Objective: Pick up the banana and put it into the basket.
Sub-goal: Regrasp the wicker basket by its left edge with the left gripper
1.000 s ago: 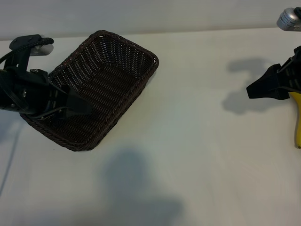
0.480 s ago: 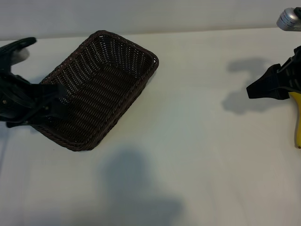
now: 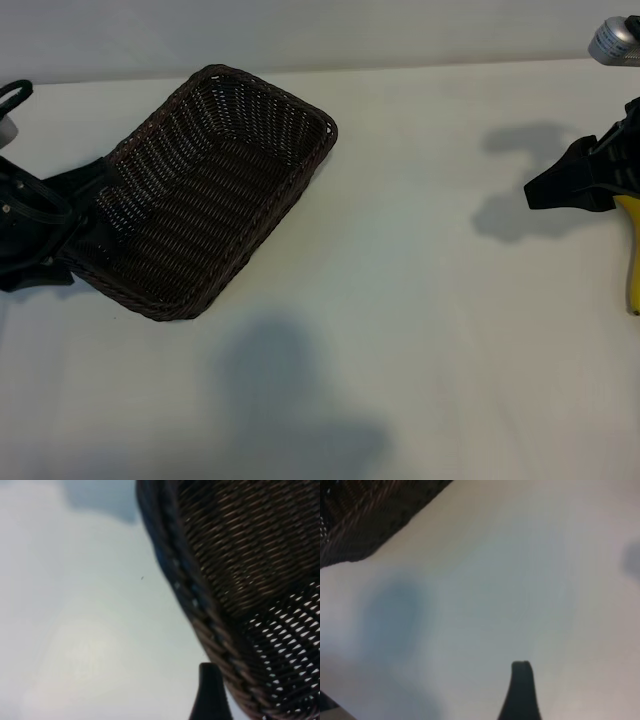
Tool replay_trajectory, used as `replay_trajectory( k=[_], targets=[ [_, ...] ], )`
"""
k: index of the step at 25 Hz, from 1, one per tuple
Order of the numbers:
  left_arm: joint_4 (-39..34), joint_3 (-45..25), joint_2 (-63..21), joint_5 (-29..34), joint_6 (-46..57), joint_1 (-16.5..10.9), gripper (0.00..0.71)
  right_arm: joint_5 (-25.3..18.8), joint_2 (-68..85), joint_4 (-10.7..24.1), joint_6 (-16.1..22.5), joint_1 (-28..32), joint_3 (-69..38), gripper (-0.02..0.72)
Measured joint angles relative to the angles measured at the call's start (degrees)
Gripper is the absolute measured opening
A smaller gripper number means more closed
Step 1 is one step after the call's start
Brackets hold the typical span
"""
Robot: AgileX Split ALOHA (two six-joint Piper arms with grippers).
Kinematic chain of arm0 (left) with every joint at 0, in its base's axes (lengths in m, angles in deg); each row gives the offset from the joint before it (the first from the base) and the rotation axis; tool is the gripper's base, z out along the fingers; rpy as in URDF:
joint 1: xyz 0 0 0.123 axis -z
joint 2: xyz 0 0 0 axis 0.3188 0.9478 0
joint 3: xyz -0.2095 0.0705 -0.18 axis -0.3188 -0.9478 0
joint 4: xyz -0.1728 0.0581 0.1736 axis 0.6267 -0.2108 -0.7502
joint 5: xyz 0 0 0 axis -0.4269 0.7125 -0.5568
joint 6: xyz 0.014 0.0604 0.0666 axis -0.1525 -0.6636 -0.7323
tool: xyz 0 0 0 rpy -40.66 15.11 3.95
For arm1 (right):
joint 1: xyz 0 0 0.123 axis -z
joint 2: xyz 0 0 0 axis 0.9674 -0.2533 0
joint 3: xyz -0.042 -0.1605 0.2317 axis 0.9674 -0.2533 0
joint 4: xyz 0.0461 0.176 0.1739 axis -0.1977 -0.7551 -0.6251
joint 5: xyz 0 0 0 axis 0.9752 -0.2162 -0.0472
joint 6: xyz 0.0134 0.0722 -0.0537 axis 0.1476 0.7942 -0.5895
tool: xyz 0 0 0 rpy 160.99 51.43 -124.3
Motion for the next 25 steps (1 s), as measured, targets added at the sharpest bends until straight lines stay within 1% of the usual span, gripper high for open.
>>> replay_trajectory(
  k=[4,8,11,17,25],
  targets=[
    [-2.25,0.00,0.00,3.13,3.29,0.00,0.550,0.00,0.00,0.00,0.00,0.00,0.00,0.586],
    [-3.02,0.00,0.00,4.56,5.41,0.00,0.550,0.00,0.00,0.00,0.00,0.00,0.00,0.586],
    [-3.35,0.00,0.00,4.33,7.97,0.00,0.550,0.00,0.00,0.00,0.00,0.00,0.00,0.586],
    [-3.35,0.00,0.00,1.42,12.89,0.00,0.550,0.00,0.00,0.00,0.00,0.00,0.00,0.586],
    [-3.37,0.00,0.25,1.15,18.08,0.00,0.550,0.00,0.00,0.00,0.00,0.00,0.00,0.586]
  ],
)
